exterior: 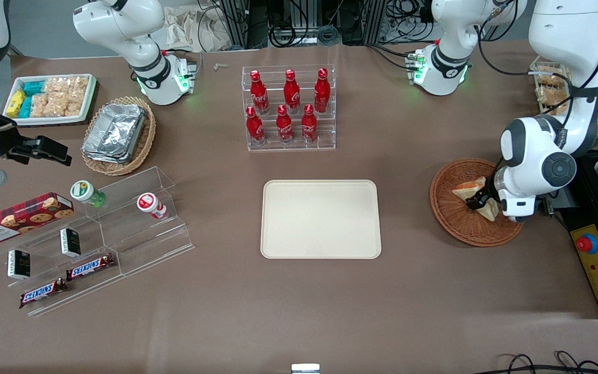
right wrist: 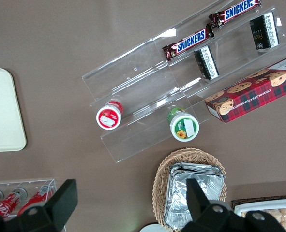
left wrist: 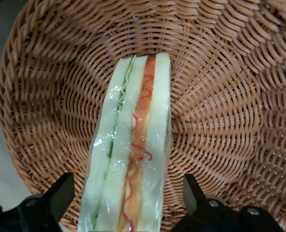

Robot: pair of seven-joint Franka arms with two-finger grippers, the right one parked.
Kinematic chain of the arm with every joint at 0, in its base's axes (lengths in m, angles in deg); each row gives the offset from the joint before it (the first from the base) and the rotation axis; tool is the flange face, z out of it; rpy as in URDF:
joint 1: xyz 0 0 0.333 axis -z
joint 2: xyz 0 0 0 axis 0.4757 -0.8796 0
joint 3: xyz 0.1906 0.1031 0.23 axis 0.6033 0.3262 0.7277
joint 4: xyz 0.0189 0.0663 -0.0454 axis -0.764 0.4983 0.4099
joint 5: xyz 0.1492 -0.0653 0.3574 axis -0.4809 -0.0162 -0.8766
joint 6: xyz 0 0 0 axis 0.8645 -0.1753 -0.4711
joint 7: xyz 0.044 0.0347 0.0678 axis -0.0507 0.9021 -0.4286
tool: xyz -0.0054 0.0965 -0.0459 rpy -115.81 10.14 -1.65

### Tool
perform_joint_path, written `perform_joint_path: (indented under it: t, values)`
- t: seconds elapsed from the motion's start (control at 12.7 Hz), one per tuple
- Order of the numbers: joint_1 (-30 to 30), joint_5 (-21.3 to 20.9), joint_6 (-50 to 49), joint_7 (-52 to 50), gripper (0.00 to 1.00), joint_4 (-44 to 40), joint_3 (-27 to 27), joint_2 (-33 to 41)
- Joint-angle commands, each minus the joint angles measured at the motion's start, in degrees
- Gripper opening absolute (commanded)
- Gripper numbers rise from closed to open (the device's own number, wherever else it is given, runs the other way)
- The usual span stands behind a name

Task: Place sandwich from basket to tray
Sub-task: 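Lower the open left gripper onto the sandwich and close on it, then lift the sandwich out of the basket and carry it toward the tray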

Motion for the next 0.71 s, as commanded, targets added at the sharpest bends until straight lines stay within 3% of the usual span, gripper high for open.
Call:
perform_joint_path:
  t: [0.0,0.24,0.32,0.63]
  values:
    - [0.4,0.5,2.9,-1.4,0.74,0.9,0.4,-0.8]
    - [0.4,0.0,3.7,-1.1,0.09,0.9,0.4,-1.6]
    - [0.4,0.0,3.2,-1.0,0.0,0.8,0.4,-1.0]
    - [0.6,-0.7,-5.4,-0.1,0.0,-0.4,0.0,7.4]
